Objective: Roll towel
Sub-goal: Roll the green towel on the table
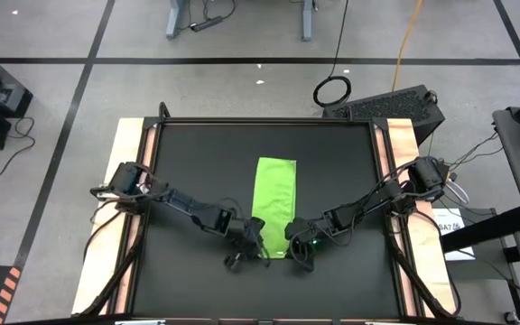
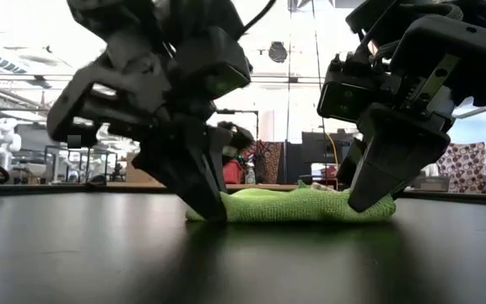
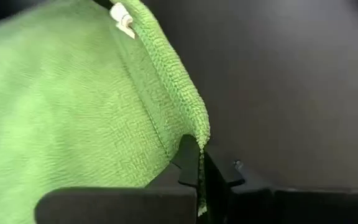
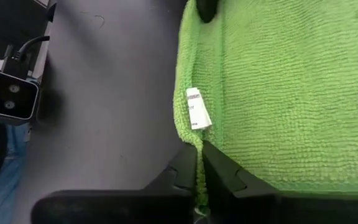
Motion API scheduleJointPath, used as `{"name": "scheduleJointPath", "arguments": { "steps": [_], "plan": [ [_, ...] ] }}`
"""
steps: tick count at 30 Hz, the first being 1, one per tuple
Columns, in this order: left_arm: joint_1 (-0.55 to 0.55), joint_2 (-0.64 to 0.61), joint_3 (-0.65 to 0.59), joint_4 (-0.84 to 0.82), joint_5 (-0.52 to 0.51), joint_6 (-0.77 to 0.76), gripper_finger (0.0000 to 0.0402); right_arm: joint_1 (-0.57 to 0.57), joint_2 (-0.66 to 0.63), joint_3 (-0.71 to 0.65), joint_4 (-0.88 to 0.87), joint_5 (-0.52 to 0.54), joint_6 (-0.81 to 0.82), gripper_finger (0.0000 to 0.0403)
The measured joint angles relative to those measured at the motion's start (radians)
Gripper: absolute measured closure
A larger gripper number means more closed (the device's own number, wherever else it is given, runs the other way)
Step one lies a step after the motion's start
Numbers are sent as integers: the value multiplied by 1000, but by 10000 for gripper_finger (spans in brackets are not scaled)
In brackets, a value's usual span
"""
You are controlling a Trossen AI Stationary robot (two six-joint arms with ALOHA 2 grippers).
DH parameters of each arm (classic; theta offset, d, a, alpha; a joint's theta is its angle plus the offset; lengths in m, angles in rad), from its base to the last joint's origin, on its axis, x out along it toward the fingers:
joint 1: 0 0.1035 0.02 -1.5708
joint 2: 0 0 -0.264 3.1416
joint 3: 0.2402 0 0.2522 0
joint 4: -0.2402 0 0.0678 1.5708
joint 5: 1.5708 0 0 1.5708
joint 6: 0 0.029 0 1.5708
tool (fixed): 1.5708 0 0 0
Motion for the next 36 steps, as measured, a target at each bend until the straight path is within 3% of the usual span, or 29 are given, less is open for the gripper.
{"name": "scheduleJointPath", "arguments": {
  "steps": [6, 10, 13, 17, 24, 30, 36],
  "plan": [
    [69, 4, -1, 8, 245, -104, 399, 26, -26, 0, -25, 56, -75, 287],
    [86, 5, -2, 6, 313, -136, 400, 67, -94, 1, -105, 163, -159, 207],
    [106, 6, -3, 9, 343, -162, 400, 121, -138, 2, -163, 288, -246, 176],
    [132, 7, -3, 18, 366, -190, 401, 216, -135, 2, -155, 450, -398, 177],
    [176, 7, -3, 46, 401, -261, 401, 325, -11, 20, -80, 699, -624, 216],
    [195, 18, -2, 58, 434, -306, 401, 356, 104, 107, -94, 794, -789, 239],
    [195, 35, 2, 72, 463, -320, 401, 352, 138, 134, -181, 849, -755, 253]
  ]
}}
